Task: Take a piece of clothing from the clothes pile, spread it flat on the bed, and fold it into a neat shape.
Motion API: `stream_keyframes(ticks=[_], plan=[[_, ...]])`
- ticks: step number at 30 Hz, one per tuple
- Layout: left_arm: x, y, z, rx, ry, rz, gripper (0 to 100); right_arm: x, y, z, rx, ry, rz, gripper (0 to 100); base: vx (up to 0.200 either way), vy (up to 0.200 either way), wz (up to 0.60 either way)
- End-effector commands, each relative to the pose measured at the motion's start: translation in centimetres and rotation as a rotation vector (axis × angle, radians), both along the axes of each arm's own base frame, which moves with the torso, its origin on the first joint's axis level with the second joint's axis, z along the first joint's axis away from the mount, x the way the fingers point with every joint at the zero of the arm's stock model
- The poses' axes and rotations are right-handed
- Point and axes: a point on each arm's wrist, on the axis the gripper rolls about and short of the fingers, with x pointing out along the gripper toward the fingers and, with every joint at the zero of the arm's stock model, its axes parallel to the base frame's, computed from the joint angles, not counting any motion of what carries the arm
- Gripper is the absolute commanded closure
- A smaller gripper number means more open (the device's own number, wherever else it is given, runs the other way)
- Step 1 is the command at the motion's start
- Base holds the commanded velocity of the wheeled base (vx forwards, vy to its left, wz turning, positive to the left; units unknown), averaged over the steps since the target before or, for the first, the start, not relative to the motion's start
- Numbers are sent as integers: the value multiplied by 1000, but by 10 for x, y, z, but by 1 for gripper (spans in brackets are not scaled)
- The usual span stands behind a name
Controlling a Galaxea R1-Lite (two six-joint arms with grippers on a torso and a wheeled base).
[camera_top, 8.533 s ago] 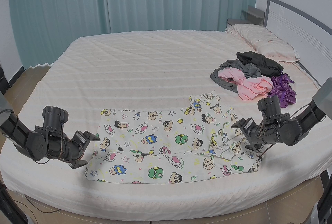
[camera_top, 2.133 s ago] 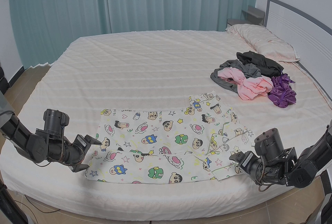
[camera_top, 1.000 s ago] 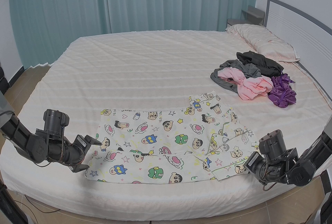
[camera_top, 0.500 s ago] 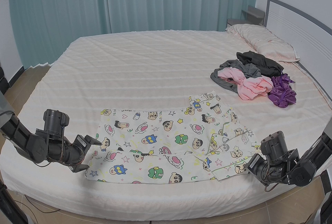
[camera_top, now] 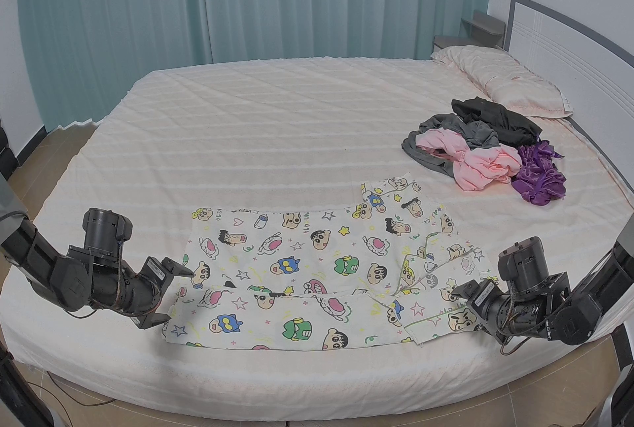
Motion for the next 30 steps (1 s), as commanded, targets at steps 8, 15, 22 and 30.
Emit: stream_keyframes(ticks=[8,15,22,30], plan=[[0,0,0,0,-1,0,0,6,-2,-12,-10,5,-12,100,0,0,0],[0,0,1,0,-2,0,0,0,-4,-9,-14,2,-7,100,0,0,0],[0,0,0,0,-1,0,0,-14,-5,11,-3,-58,23,100,0,0,0],[0,0,0,-1,1,0,0,-26,-5,13,-24,-22,49,100,0,0,0]])
